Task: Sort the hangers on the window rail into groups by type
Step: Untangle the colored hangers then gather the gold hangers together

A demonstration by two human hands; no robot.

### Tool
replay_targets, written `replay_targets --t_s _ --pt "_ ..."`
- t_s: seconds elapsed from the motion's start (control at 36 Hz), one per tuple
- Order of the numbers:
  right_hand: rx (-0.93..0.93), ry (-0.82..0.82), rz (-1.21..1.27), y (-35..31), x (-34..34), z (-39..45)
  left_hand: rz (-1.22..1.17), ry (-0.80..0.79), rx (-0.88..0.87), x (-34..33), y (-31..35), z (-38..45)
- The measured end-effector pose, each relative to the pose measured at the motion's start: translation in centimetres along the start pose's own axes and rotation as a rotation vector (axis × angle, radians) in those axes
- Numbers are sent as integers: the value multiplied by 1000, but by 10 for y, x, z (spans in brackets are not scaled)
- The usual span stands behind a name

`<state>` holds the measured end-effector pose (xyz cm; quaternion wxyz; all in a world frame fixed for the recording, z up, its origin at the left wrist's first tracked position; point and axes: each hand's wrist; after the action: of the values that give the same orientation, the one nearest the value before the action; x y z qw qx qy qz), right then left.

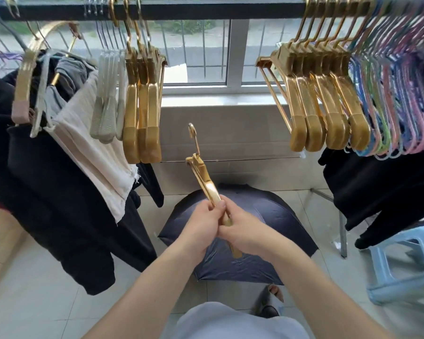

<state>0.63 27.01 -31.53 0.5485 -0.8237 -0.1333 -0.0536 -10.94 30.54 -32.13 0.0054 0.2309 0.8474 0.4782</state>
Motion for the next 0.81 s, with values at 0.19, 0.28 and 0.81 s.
replay_targets --t_s 0.19,0.28,0.81 --pt "107 351 -480 -14 -1 -18 8 -30 -74 -9 25 -8" --pt "216 484 -532 -36 9 -27 6 -70 -174 -5 51 -14" --pt "323 833 -545 -162 122 -36 -13 -15 -467 50 174 -52"
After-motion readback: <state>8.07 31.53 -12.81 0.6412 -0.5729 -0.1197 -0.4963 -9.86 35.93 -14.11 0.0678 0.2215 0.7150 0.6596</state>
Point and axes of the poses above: each hand's wrist, its own z-axis towards the middle knuckle, its own x-axis out of the back of the hand, y = z × x, and after that the axes turned 12 degrees about z, right-handed
